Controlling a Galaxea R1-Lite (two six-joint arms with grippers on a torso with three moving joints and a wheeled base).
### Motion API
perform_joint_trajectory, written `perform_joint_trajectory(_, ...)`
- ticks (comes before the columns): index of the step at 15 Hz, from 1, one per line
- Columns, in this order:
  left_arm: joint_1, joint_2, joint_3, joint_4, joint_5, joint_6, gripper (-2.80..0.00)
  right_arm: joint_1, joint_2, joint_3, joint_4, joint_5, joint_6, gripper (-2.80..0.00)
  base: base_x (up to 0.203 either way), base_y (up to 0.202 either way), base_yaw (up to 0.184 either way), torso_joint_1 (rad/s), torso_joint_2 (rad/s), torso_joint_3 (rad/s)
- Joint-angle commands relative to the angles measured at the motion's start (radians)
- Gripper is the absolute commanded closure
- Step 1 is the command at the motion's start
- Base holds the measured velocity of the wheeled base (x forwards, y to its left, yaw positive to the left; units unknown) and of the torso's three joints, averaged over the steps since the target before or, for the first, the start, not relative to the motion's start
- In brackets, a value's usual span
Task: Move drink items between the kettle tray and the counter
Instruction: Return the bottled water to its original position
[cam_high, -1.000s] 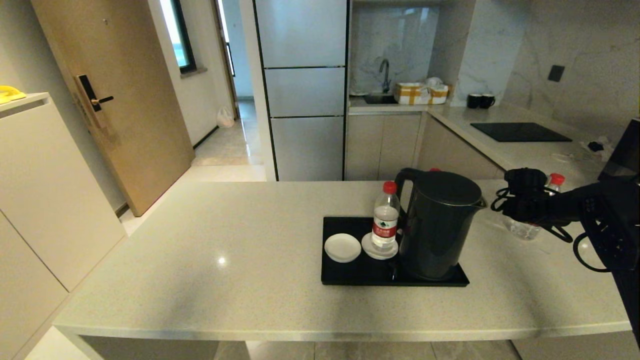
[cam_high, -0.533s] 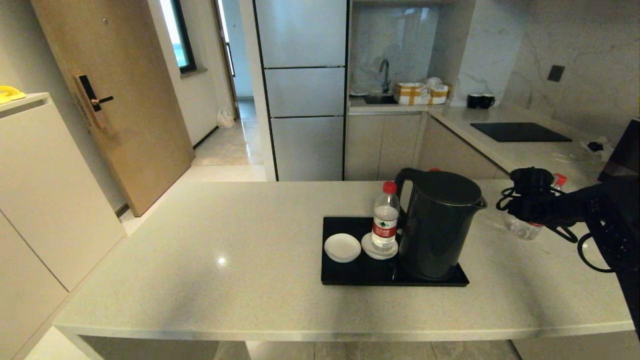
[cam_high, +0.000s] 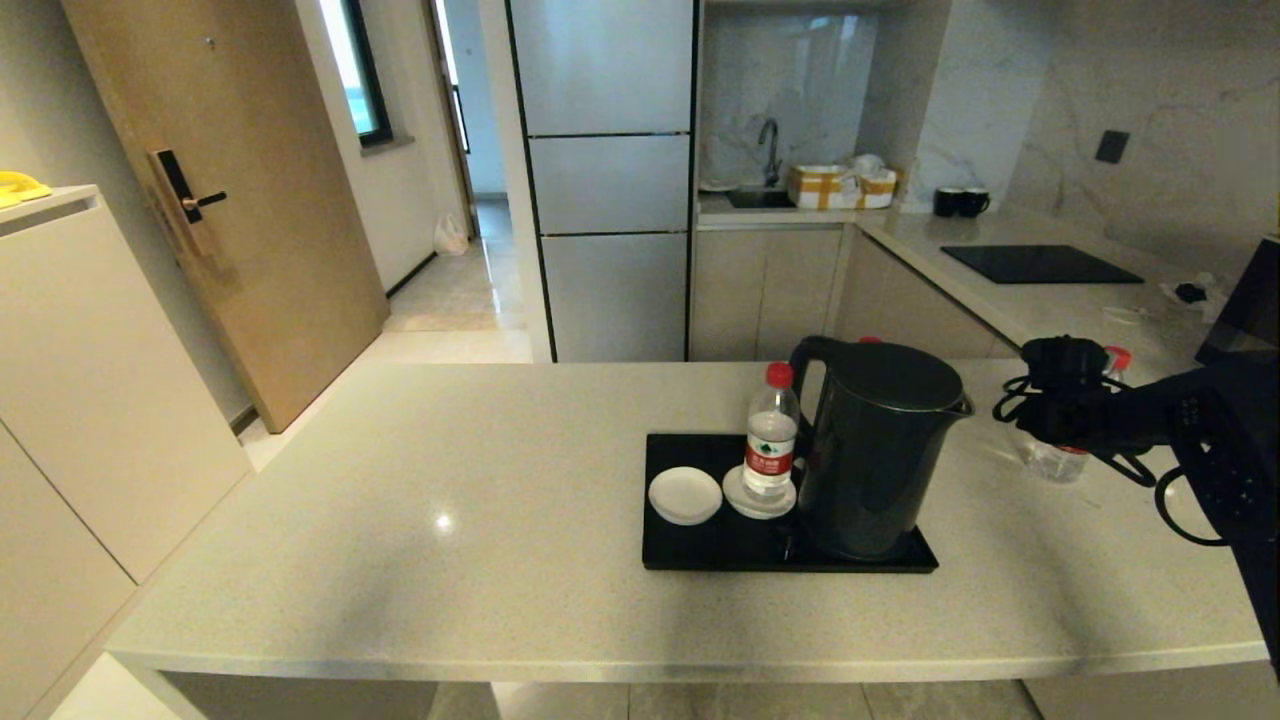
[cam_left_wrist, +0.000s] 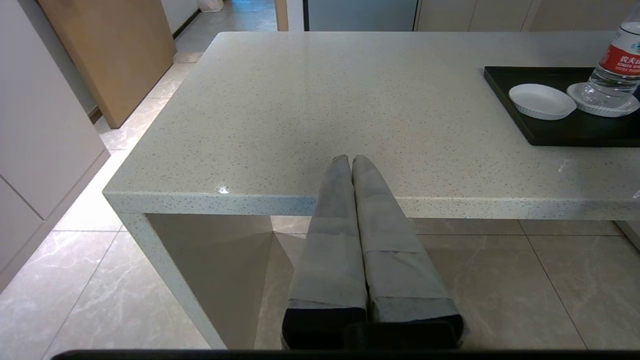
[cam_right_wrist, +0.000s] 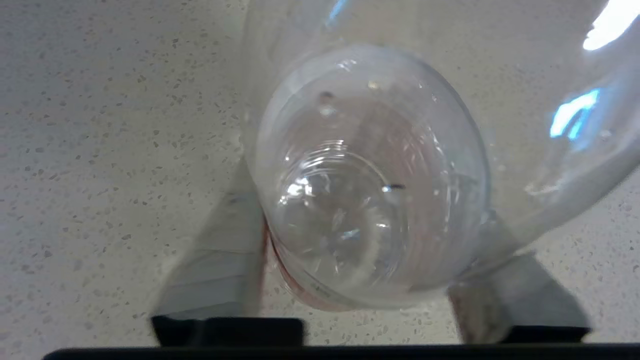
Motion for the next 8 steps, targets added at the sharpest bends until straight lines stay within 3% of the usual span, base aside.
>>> perform_joint_trajectory(1,0.001,0.000,0.000,0.000,0.000,0.000,0.00,0.000,0.003,0.000,0.000,-0.003,0.001,0.00,0.000,0.000,0.000,0.000,0.00,0.000)
perform_joint_trajectory(5,0.000,0.000,0.000,0.000,0.000,0.000,0.00,0.003,-0.027,0.005,0.008,0.005,0.020,0.00,0.000,0.000,0.000,0.000,0.00,0.000)
perform_joint_trajectory(8,0.000,0.000,0.000,0.000,0.000,0.000,0.00,0.028,-0.196,0.047,0.119,0.117,0.134,0.00,0.000,0.000,0.000,0.000,0.00,0.000)
